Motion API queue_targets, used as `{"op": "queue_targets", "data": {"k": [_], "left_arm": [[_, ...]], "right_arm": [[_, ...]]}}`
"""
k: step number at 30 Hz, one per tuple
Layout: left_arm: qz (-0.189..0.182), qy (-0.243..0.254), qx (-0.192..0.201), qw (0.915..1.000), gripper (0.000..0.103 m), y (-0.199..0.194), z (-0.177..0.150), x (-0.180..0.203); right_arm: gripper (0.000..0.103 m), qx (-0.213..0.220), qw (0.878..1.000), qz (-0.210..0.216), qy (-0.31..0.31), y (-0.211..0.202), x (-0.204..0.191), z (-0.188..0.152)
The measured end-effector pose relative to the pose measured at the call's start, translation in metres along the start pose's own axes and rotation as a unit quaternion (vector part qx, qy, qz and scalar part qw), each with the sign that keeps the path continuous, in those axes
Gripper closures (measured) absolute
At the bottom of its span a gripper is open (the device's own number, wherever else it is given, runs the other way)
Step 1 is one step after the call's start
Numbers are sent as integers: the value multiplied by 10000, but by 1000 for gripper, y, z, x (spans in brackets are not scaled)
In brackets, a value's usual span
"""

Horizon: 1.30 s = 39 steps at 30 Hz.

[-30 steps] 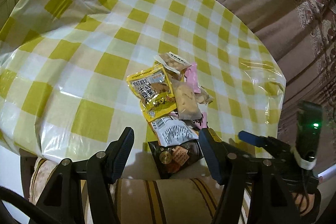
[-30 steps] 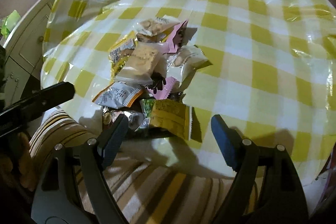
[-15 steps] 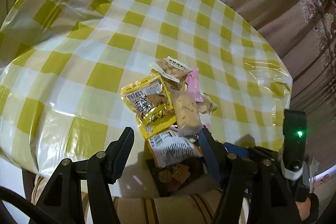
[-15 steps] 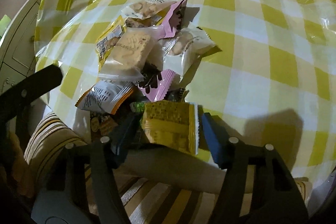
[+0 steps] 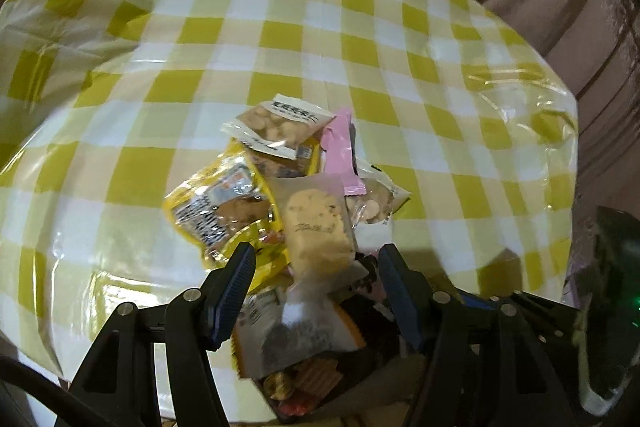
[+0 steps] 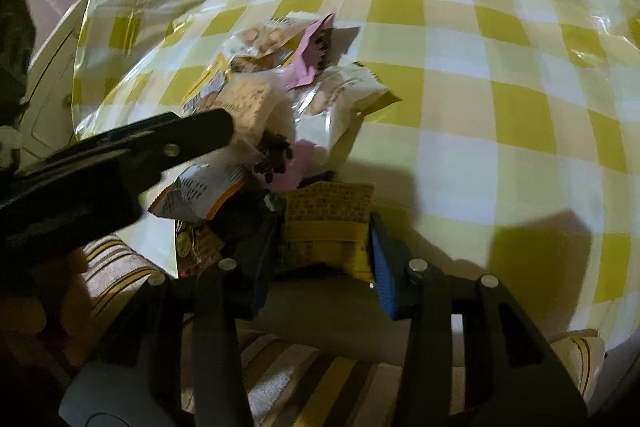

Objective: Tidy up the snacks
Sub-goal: 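Grasp the yellow-brown packet with the right tool while the left tool grasps the clear cookie bag, then carry both packets over the white box and open both tools to drop them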

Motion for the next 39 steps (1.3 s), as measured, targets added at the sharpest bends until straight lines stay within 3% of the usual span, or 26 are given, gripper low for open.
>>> {"op": "queue_targets", "data": {"k": [5,8,11,28,39], "left_arm": [[217,155,-125,9996,39,13,4,10],[338,231,-260,9988,59,22,2,12],[295,262,-300,9988,64,26,0,12],[136,363,196,9991,65,-20,-5,26],[-332,692,323,9965,65,-52,-23,79]], "right_arm": [[57,207,9995,-34,249,-10,12,1],[57,312,9987,-83,402,-16,20,2],[57,399,9980,-115,486,-19,24,3],[57,883,9938,-405,539,-61,31,4],[57,1216,9879,-482,838,-111,56,-16]]}}
Point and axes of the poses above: each gripper's, at about its wrist camera, not at the fingertips, and y roughly the way its jaws point, x to its right, z to its top, the point moved 7 cm from there along y, roughly the way its jaws point, and after that the axes turned 12 degrees about z, right-handed, at the moved point
